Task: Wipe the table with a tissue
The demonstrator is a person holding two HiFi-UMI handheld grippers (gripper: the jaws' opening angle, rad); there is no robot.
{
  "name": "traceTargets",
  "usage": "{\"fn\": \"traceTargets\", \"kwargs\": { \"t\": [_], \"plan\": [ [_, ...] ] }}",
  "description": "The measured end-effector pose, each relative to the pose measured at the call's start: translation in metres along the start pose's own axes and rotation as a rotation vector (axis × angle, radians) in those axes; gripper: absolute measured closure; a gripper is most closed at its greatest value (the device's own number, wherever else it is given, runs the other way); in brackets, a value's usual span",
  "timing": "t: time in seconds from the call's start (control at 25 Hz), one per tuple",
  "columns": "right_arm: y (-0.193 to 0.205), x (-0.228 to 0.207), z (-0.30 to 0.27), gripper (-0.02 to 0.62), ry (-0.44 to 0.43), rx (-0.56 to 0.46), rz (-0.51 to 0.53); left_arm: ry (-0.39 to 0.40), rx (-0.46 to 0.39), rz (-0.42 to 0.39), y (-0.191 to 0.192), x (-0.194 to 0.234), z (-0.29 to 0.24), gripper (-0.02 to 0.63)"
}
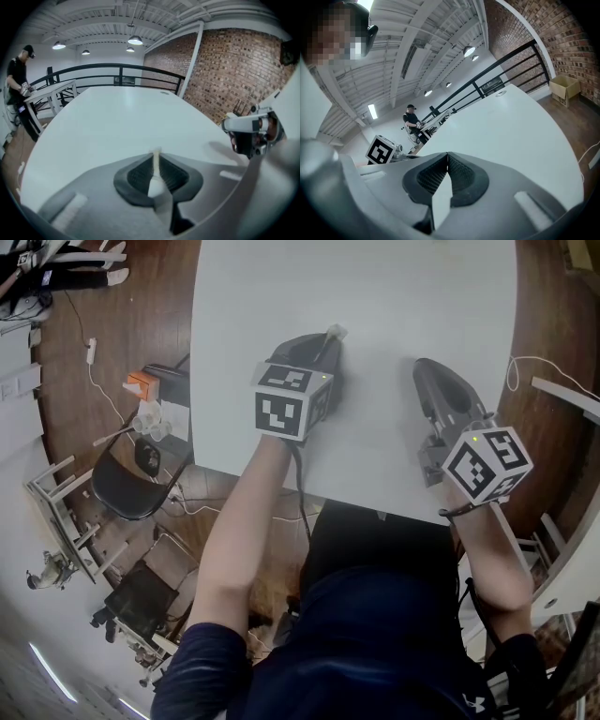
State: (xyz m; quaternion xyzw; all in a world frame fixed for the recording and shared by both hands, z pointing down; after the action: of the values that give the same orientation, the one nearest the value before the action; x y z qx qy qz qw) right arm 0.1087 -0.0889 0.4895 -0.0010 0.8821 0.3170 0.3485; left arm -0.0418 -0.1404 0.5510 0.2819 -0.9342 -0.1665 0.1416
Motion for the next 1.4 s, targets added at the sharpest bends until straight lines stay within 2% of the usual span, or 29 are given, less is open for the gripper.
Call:
{"fn": "traceTargets", "kwargs": {
  "t": [1.04, 1.4],
  "plan": [
    [0.011, -0.004, 0.013, 0.584, -0.001, -0.011, -0.018, 0.021, 0.007, -0.013, 0.010, -0.032, -0.002, 0.572],
    [0.016, -0.004, 0.020, 0.584, 0.006, -0.010, -0.009, 0.028, 0.025, -0.067, 0.016, -0.057, -0.004, 0.572]
  ]
}}
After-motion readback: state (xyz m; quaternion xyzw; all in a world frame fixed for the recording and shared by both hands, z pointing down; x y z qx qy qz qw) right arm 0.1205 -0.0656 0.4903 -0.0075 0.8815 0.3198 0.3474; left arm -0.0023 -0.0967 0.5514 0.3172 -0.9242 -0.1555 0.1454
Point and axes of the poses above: the fingertips, and each gripper's own axes: z backward along the fingers, x to its left, y out of its underside, the point moved 2 cm from there along z, backward along the fingers, and after that the axes turned 15 degrees about x, right-handed, at the moved point
